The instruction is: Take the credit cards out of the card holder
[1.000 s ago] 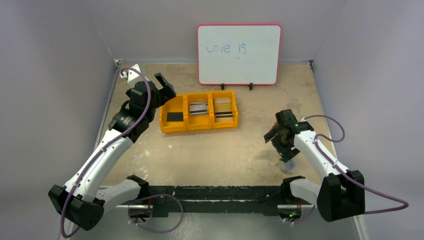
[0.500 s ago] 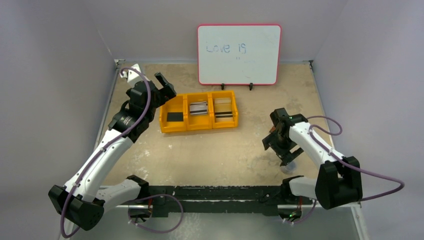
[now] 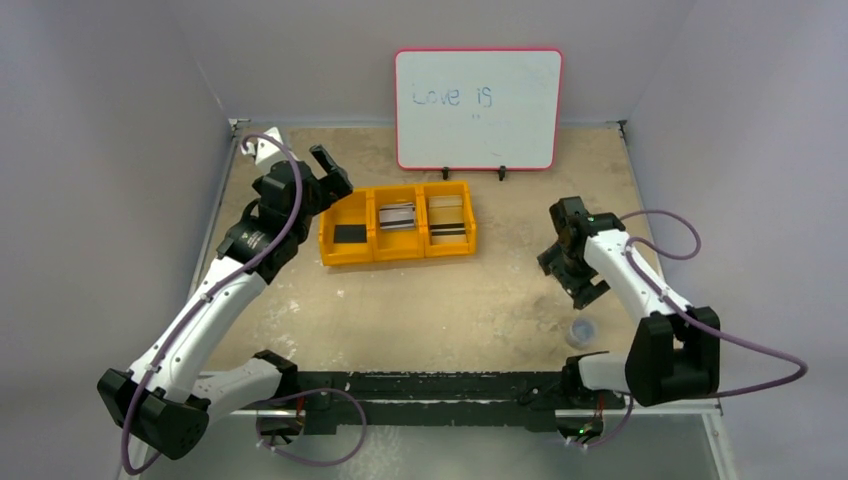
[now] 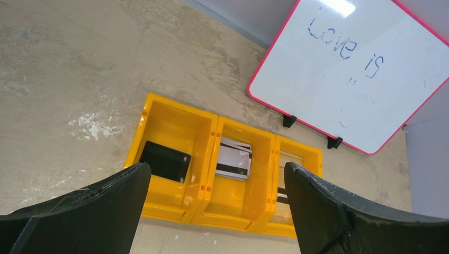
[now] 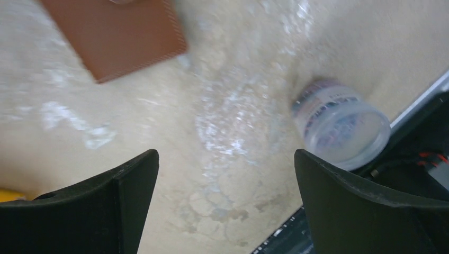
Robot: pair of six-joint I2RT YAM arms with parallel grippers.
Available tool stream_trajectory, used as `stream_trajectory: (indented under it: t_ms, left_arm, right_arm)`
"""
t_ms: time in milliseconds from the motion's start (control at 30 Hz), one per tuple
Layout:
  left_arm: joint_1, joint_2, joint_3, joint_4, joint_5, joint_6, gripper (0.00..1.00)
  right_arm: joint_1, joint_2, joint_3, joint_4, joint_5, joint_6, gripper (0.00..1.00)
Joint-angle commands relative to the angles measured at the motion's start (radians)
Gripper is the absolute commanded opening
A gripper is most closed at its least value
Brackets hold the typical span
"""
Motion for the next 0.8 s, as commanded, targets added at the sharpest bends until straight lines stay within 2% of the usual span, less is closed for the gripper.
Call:
stream_trajectory:
  t_ms: [0,67,233,333,467,533,667,767]
  left_arm:
    - [0.0,-0.001,0.055,0.008,-0.01,0.024,0.97]
    - [0.001,-0.007,0.056,0.002,-0.017,0.026,0.97]
    - [0.001,-0.016,0.058,-0.008,-0.025,0.026,0.98]
    - [0.0,-0.019,0.058,-0.02,-0.035,0.027,0.98]
    - [0.0,-0.026,0.06,-0.033,-0.038,0.035,0.98]
    - [0.0,-0.03,0.06,-0.041,-0.038,0.035,0.98]
    - [0.0,-0.035,0.054,-0.043,-0.035,0.035,0.98]
    - [0.0,-0.038,0.049,-0.043,-0.033,0.034,0.98]
  right_arm:
    - [-0.054,-0.058,0.102,0.099,0.114,-0.107,1.0]
    - [-0.111,-0.089,0.14,0.195,0.097,-0.229,1.0]
    - [-0.176,-0.113,0.156,0.398,0.126,-0.373,1.0]
    - [-0.225,-0.044,0.16,0.439,0.077,-0.413,1.0]
    - [-0.333,0.053,0.132,0.524,-0.061,-0.494,1.0]
    - [-0.362,0.095,0.114,0.585,-0.142,-0.561,0.95]
    - [-0.364,0.176,0.089,0.625,-0.196,-0.586,0.92]
    - [-0.364,0.233,0.07,0.665,-0.223,-0.594,0.85]
